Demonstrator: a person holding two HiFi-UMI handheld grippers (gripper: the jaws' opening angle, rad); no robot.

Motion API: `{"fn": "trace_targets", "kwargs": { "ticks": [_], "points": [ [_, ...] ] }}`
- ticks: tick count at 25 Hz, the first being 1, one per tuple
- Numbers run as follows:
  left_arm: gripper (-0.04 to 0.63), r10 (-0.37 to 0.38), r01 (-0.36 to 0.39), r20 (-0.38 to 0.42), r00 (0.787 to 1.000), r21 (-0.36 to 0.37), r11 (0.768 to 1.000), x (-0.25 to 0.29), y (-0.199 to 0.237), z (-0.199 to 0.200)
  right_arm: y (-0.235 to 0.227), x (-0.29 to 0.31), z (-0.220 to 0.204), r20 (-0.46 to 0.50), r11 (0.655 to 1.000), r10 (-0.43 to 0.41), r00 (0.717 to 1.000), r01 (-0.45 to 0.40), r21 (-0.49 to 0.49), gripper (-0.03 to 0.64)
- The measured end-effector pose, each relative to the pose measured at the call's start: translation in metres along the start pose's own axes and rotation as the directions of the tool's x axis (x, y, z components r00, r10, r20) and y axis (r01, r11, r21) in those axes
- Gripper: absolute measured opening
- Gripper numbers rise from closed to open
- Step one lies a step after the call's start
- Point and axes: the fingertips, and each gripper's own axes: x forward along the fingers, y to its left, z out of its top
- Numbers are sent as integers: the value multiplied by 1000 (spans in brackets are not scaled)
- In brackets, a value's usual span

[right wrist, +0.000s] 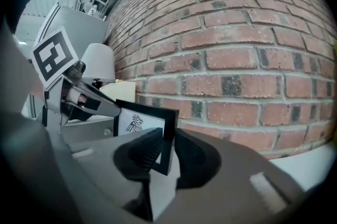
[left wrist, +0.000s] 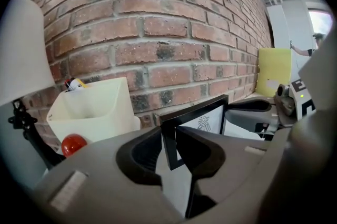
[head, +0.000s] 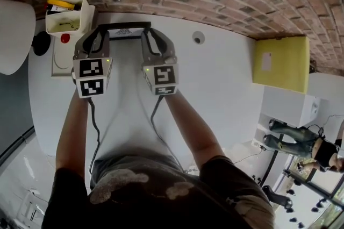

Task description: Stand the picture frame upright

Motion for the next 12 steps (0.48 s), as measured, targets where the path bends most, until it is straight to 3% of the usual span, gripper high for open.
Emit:
{"fn": "trace_targets", "kwargs": {
  "ticks": [6,12],
  "points": [
    [92,28,-27,-25,999,25,999,6,2,-4,6,-2,-6,-5,999,-5,1000,5,-36,78],
    [97,58,-47,-85,995,127,991,11,-6,-13,3,-4,-15,-18,998,-28,999,27,-55,78]
  ]
}}
